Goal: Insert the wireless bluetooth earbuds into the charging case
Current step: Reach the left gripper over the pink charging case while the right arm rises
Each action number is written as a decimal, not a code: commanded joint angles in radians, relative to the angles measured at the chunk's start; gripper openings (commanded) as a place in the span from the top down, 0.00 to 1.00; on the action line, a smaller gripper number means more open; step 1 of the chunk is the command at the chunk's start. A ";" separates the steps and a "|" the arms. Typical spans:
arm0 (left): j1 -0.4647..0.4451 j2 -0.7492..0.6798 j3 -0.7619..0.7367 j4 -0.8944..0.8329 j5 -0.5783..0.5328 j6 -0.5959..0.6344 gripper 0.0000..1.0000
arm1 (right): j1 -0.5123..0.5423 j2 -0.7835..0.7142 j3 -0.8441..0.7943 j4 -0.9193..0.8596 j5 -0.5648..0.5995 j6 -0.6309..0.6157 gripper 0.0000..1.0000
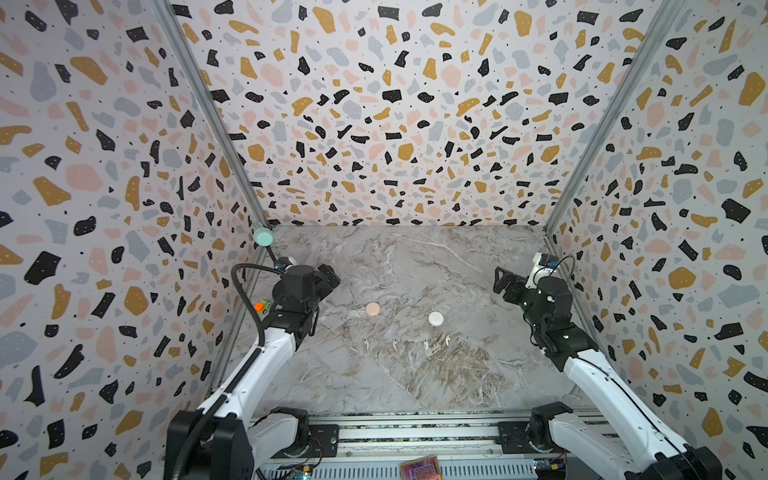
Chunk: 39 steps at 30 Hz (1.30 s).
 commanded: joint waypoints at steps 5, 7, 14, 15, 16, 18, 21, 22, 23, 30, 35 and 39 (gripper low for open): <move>-0.036 0.108 0.059 -0.213 0.098 -0.013 0.00 | 0.060 0.037 -0.026 -0.104 0.148 -0.030 0.01; -0.064 0.139 0.068 -0.226 0.095 -0.015 0.00 | 0.060 0.051 -0.045 -0.094 0.167 -0.031 0.01; -0.204 0.274 0.150 -0.299 0.033 -0.007 0.00 | 0.065 0.114 -0.077 -0.078 0.209 -0.031 0.01; -0.218 0.293 0.161 -0.307 0.034 -0.004 0.00 | 0.068 0.119 -0.075 -0.077 0.208 -0.031 0.01; -0.231 0.321 0.174 -0.317 0.034 0.001 0.00 | 0.070 0.122 -0.075 -0.076 0.211 -0.031 0.01; -0.254 0.365 0.208 -0.349 0.028 0.009 0.00 | 0.075 0.119 -0.076 -0.075 0.211 -0.029 0.01; -0.283 0.420 0.263 -0.390 0.027 0.026 0.00 | 0.085 0.101 -0.095 -0.064 0.219 -0.024 0.01; -0.288 0.435 0.279 -0.401 0.029 0.031 0.00 | 0.086 0.094 -0.104 -0.060 0.218 -0.024 0.01; -0.291 0.451 0.292 -0.411 0.040 0.035 0.00 | 0.087 0.087 -0.108 -0.058 0.217 -0.024 0.01; -0.292 0.572 0.444 -0.573 0.088 0.087 0.00 | 0.089 0.036 -0.124 -0.057 0.223 -0.020 0.01; -0.291 0.664 0.539 -0.682 0.158 0.126 0.00 | 0.092 0.031 -0.130 -0.052 0.219 -0.021 0.01; -0.293 0.690 0.568 -0.709 0.162 0.122 0.00 | 0.094 0.028 -0.129 -0.054 0.220 -0.020 0.01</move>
